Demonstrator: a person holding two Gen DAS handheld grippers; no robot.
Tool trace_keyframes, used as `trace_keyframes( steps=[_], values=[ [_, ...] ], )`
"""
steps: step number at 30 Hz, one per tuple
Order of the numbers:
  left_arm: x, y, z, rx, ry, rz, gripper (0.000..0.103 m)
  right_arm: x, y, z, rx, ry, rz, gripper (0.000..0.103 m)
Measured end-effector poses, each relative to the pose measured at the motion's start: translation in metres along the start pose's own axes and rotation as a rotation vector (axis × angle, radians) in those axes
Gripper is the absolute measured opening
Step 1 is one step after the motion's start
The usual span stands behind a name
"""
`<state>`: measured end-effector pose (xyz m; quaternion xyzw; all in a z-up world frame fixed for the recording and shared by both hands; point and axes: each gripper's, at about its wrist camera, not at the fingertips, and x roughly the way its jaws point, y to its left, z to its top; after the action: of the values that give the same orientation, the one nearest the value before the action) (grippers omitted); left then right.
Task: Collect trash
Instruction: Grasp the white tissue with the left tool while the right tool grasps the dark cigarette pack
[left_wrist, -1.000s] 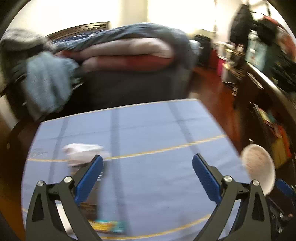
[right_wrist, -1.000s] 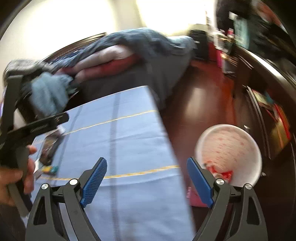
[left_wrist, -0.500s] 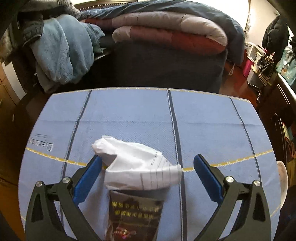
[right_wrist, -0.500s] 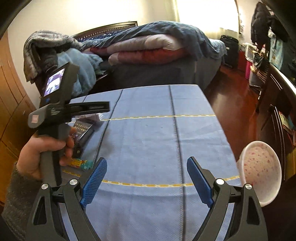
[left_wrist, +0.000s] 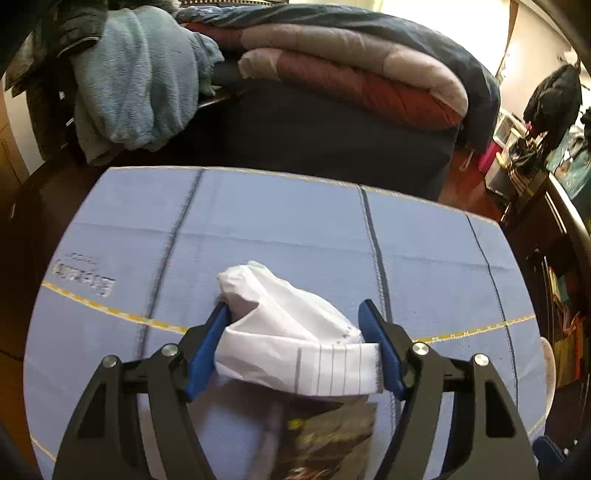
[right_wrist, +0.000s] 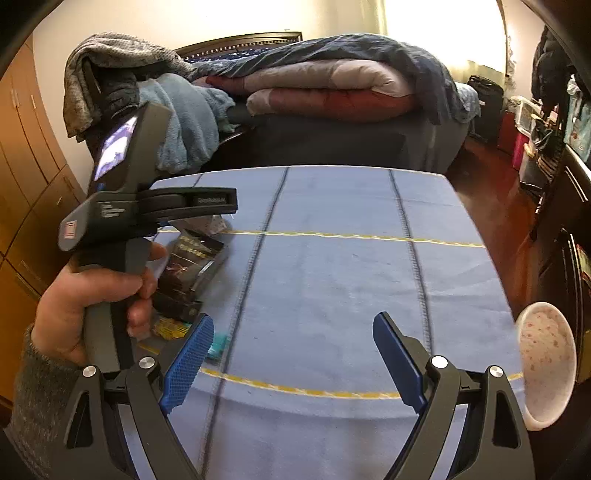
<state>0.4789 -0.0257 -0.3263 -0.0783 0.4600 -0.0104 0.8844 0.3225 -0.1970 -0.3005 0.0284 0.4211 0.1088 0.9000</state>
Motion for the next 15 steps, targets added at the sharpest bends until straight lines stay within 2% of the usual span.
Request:
trace_keyframes(
  steps=[7, 15],
  values=[
    [-0.043, 0.042, 0.001, -0.047, -0.094, 0.044, 0.071, 0.026, 0.037, 0.018, 0.007, 0.034, 0.089, 0.088],
    [-0.075, 0.089, -0.001, -0.096, -0.152, 0.087, 0.072, 0.063, 0.082, 0.032, 0.001, 0.065, 0.077, 0.088]
  ],
)
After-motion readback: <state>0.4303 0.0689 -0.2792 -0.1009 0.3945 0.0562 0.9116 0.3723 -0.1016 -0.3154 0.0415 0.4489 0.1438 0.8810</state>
